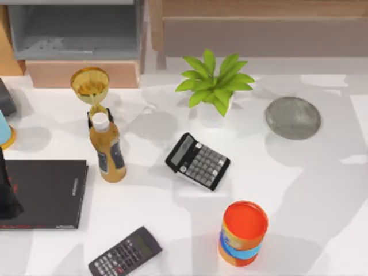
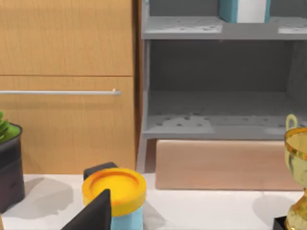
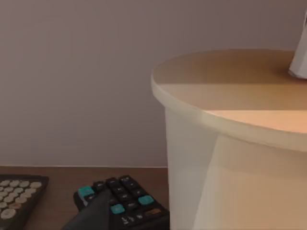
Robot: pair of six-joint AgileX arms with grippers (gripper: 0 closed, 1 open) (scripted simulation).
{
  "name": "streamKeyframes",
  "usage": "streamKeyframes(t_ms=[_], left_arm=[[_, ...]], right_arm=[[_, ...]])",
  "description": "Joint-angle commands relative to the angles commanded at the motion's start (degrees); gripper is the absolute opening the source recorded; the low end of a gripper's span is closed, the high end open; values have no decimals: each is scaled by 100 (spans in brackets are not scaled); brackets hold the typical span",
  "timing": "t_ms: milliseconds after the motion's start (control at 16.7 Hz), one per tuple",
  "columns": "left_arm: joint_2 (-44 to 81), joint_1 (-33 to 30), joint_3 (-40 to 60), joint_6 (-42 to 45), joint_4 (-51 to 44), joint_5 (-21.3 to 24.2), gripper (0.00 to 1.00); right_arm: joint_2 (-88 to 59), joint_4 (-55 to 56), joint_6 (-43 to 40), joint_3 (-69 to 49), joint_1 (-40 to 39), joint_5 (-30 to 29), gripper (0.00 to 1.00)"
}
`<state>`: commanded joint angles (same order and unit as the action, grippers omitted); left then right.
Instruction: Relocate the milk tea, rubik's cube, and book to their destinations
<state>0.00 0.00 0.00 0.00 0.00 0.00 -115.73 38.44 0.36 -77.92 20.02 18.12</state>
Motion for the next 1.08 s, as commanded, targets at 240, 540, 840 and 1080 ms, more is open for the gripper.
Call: streamKeyframes(t_ms=[240,540,840,1080], left_arm=[[0,0,0,0,0,0,100],[0,0,0,0,0,0,100],[0,0,0,0,0,0,100],[0,0,0,0,0,0,100]], right_arm=[[-528,-67,0,-604,6,-29,100],[-552,-63,1,-626,18,-23,92],[-552,-63,1,-626,18,-23,55],[-552,-63,1,-626,18,-23,25]])
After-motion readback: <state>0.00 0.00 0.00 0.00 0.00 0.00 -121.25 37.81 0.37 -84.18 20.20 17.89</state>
